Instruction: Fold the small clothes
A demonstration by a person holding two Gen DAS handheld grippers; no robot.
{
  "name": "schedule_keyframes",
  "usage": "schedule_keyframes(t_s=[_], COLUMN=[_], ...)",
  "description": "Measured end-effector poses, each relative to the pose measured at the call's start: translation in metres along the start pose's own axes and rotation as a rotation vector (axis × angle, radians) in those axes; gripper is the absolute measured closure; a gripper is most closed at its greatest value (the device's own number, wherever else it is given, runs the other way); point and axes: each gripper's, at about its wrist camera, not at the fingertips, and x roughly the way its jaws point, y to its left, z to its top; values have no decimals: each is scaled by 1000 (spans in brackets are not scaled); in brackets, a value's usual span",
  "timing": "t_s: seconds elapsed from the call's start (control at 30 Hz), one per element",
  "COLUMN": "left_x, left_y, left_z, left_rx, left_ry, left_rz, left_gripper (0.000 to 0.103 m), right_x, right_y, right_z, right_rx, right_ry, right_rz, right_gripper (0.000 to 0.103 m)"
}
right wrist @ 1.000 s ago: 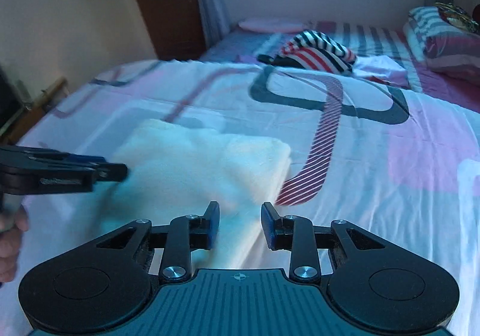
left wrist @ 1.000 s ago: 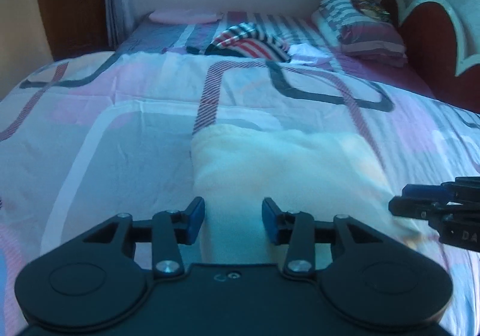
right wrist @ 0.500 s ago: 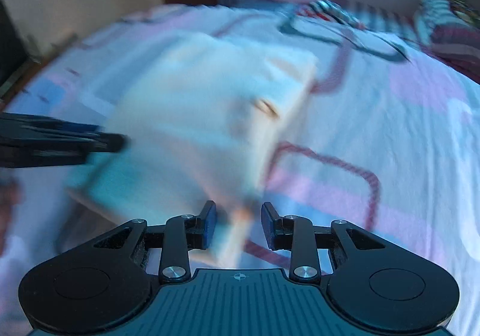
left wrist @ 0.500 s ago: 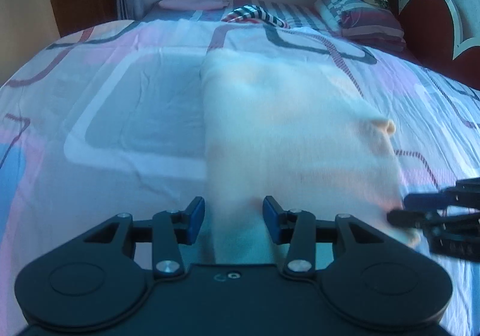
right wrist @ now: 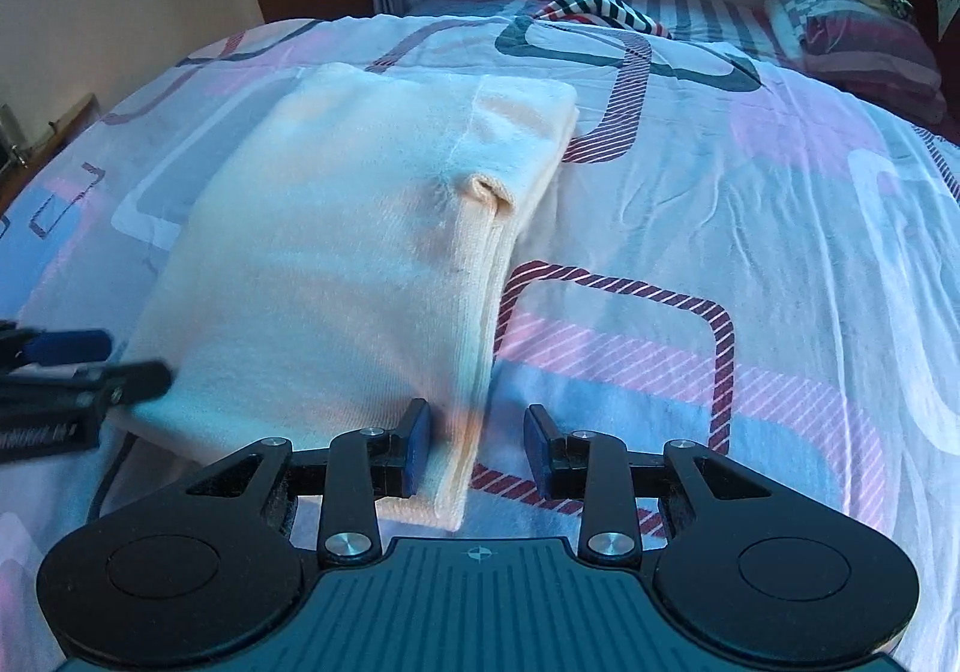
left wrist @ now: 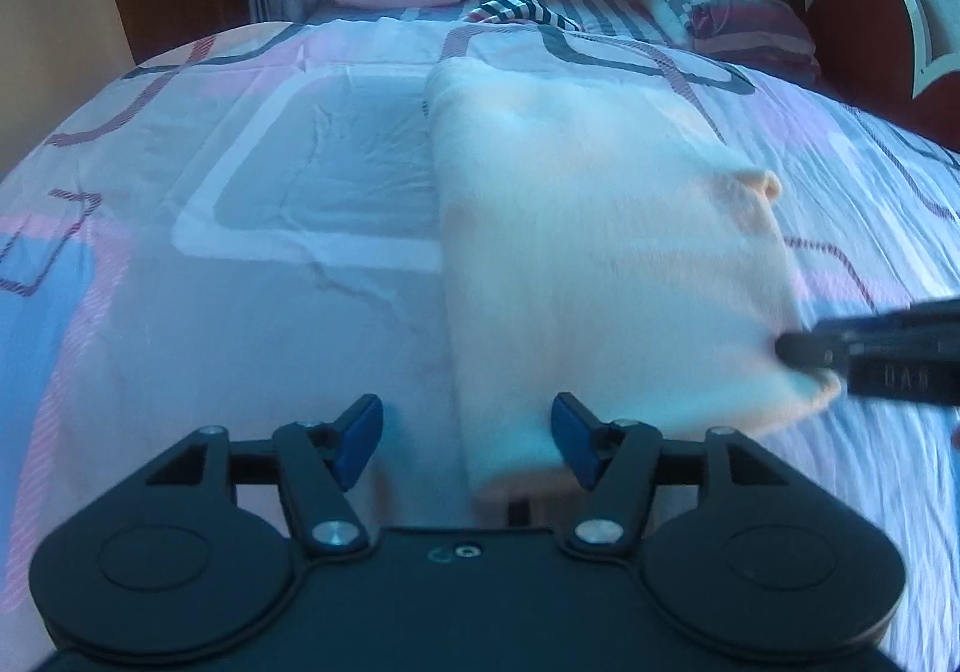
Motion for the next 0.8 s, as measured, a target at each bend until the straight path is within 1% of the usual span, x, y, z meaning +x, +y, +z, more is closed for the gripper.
schedule_keyframes(t_s=[0.07, 0.13, 0.2, 0.27, 0.37, 0.4, 0.43, 0.47, 0.5, 0.53, 0.6, 0.67, 0.73, 0.8], left_x=[-18, -40, -70, -102, -150, -164, -177, -187, -195, -200, -208, -214, -220, -224], left_y=[6, 10, 12, 14, 11, 7, 3, -1, -4, -5, -5, -3, -3, -4], left_z=[-9, -20, -34, -49, -74, -81, -90, -98, -104, -108, -110, -107, -106, -106], left_rx=[-7, 0, 7, 12, -1, -2, -4, 5, 18, 21, 5, -23, -42, -44], left_ry=[-25, -48, -96, -154, -245, -284, -333, -367, -382, -377, -354, -334, -329, -331], left_rz=[-2, 2, 1, -4, 12, 36, 76, 100, 104, 97, 48, 16, 5, 3], left_gripper=[42, 42, 40, 33, 15, 0, 0, 0, 1, 0, 0, 0, 1, 0], right_x=[-14, -37, -67, -102, -155, -172, -187, -202, -218, -228, -237, -243, -244, -243], right_y=[1, 3, 8, 13, 20, 23, 27, 31, 37, 42, 51, 59, 66, 71], right_z=[-4, -14, -28, -45, -72, -81, -90, -99, -109, -115, -119, -122, -125, -125], right_rx=[28, 52, 61, 83, 107, 115, 127, 142, 145, 116, 75, 56, 31, 32], right_ry=[-10, -46, -95, -148, -221, -247, -278, -327, -412, -443, -423, -433, -410, -389], right_rz=[18, 43, 61, 74, 76, 77, 69, 40, 16, 18, 19, -20, -53, -65], right_gripper=[70, 70, 70, 70, 70, 53, 3, 2, 0, 0, 0, 0, 0, 0])
